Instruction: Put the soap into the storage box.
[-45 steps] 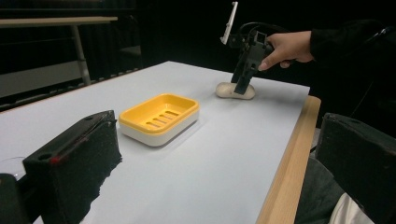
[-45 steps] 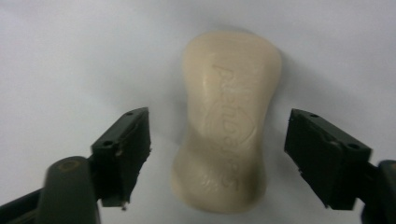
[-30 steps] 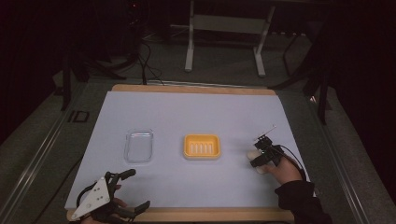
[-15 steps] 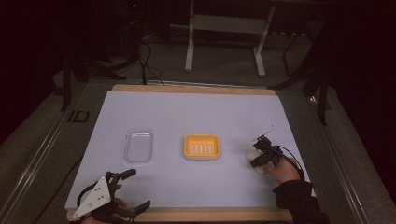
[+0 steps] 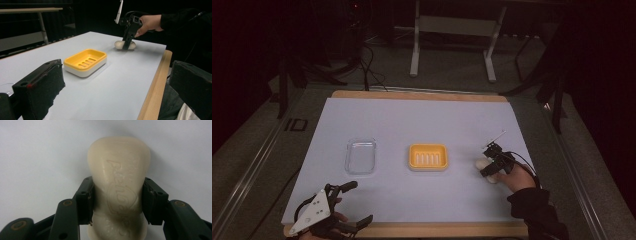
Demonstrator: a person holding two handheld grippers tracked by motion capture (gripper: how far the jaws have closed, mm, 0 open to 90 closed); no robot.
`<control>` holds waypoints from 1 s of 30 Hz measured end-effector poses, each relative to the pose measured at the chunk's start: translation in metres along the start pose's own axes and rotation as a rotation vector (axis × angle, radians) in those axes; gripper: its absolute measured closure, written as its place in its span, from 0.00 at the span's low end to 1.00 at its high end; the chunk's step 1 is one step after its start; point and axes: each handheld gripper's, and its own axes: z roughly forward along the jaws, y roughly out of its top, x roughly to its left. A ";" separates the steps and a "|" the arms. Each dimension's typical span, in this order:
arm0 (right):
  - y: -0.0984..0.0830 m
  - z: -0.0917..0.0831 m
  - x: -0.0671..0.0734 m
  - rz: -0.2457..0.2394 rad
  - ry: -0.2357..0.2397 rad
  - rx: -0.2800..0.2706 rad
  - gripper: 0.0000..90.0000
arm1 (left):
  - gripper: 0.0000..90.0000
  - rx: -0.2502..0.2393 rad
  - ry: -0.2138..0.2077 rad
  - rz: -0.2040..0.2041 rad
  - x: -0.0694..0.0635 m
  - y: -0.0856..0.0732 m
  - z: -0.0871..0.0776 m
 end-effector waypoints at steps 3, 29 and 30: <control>0.003 -0.004 -0.001 -0.018 0.010 -0.008 0.55 | 0.00 0.001 0.000 0.000 0.000 0.000 0.000; 0.014 -0.016 0.002 -0.363 0.118 -0.045 0.55 | 0.00 0.004 0.001 0.000 0.000 0.000 0.000; 0.014 -0.017 0.003 -0.373 0.125 -0.044 0.55 | 0.00 0.004 0.001 0.000 0.000 0.000 0.000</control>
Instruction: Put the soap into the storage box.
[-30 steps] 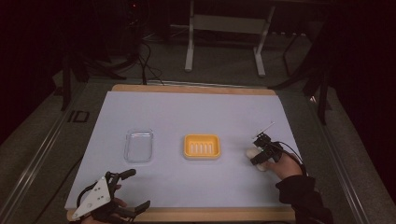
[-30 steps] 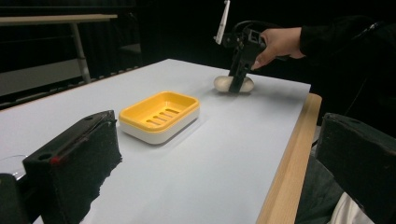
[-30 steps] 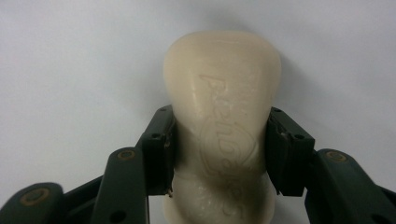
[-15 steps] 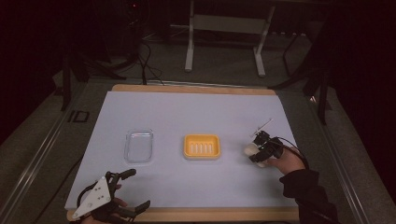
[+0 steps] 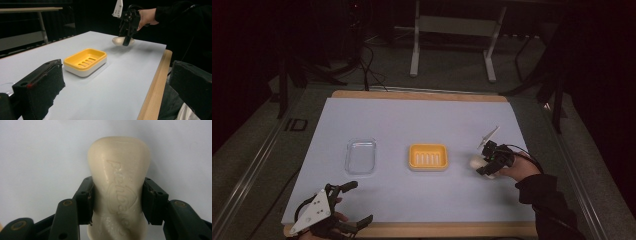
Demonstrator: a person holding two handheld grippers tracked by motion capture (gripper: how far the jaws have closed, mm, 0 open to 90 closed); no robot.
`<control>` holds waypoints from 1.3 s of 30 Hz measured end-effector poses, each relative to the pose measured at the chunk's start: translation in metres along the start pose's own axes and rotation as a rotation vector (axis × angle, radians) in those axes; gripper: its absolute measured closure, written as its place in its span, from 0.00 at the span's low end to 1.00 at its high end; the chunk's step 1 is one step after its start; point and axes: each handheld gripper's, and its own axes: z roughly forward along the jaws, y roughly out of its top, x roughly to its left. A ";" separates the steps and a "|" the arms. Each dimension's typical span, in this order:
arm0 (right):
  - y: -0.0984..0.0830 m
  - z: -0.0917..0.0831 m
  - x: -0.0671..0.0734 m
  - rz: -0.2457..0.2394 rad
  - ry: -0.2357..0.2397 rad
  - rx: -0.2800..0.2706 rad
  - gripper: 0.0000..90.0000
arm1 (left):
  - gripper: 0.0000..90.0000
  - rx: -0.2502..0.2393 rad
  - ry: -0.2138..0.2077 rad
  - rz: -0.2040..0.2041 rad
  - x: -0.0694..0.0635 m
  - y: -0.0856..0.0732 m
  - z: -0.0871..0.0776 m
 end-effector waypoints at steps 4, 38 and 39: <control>0.006 -0.002 0.005 -0.078 0.018 0.026 0.55 | 0.00 0.000 -0.001 0.001 0.000 0.000 0.000; 0.048 -0.028 0.031 -0.418 0.114 0.061 0.55 | 0.00 -0.003 -0.005 0.000 0.000 0.000 0.000; 0.049 -0.028 0.032 -0.422 0.111 0.062 0.55 | 0.00 -0.004 -0.005 0.000 0.000 0.000 0.000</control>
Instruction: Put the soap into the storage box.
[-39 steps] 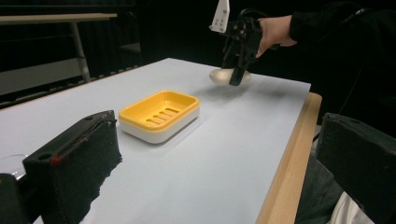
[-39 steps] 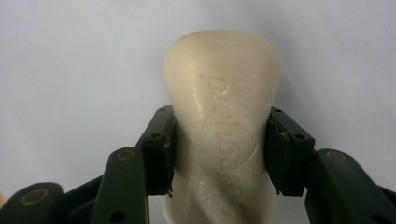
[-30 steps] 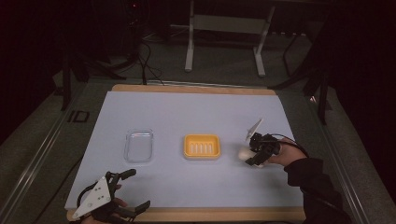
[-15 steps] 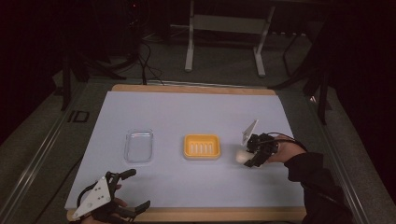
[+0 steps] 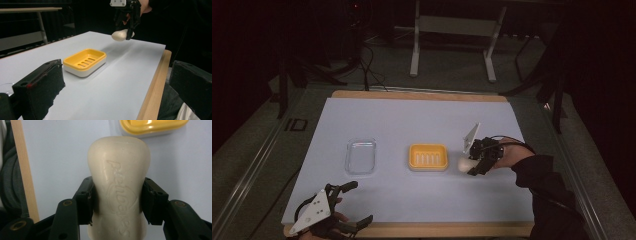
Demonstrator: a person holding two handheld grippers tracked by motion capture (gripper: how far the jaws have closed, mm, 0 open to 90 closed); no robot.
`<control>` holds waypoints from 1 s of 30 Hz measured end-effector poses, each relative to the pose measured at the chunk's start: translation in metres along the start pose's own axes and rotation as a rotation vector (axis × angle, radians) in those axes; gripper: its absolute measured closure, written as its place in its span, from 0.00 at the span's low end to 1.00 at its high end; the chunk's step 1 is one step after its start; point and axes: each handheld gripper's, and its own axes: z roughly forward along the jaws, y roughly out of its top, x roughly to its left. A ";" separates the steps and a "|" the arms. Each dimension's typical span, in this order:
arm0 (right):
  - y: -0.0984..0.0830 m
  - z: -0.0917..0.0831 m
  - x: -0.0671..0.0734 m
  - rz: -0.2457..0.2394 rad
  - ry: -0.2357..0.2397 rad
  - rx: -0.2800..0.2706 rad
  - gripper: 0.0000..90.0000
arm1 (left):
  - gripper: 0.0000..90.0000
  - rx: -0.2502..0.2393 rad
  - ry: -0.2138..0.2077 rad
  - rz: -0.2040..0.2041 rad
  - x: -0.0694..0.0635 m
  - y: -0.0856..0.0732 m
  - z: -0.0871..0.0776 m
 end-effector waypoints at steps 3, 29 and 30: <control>0.005 -0.002 0.000 -0.016 0.003 -0.004 0.55 | 0.00 0.002 0.000 0.000 0.000 0.000 0.000; 0.064 -0.015 -0.011 -0.111 0.011 -0.046 0.55 | 0.00 -0.004 0.000 -0.001 0.000 0.000 -0.001; 0.064 -0.015 -0.011 -0.111 0.011 -0.046 0.55 | 0.00 -0.004 0.000 -0.001 0.000 0.000 -0.001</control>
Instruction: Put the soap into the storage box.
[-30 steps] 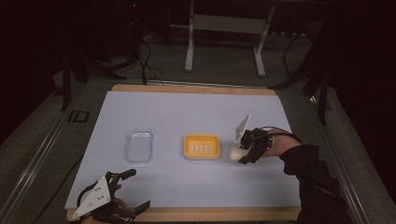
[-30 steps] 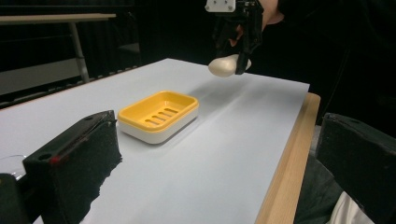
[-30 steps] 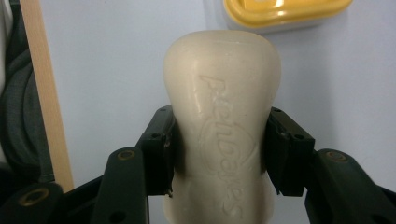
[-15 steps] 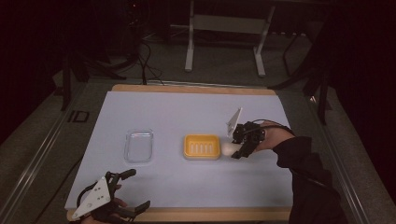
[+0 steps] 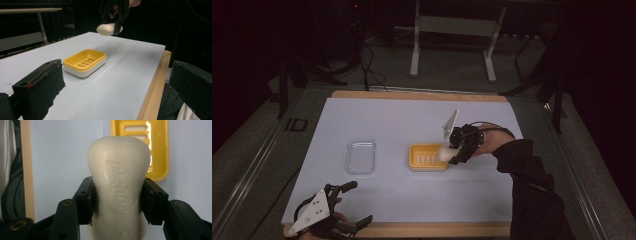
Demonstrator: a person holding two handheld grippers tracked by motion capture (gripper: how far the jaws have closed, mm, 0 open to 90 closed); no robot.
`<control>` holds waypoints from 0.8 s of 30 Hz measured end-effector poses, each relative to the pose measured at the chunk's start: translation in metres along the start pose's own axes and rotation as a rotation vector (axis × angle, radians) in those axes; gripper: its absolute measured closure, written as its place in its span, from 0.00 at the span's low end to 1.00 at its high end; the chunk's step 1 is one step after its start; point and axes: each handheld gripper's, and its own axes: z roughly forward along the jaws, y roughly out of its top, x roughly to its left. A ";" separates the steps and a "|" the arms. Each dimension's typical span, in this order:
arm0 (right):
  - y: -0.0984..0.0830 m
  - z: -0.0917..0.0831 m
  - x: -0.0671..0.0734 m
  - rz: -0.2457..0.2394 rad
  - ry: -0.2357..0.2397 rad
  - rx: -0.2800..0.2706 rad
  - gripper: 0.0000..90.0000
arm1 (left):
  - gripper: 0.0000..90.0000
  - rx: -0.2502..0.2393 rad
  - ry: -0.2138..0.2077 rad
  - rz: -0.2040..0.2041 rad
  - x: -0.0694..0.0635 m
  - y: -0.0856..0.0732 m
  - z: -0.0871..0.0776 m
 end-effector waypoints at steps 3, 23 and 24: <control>0.006 0.003 -0.002 -0.004 -0.006 -0.002 0.55 | 0.00 0.001 -0.002 0.002 0.000 0.000 0.000; 0.041 0.005 -0.014 -0.069 0.004 -0.041 0.55 | 0.00 -0.004 0.002 0.000 0.000 0.000 -0.001; 0.042 0.006 -0.015 -0.079 0.004 -0.047 0.55 | 0.00 -0.005 0.003 -0.001 0.000 0.000 -0.001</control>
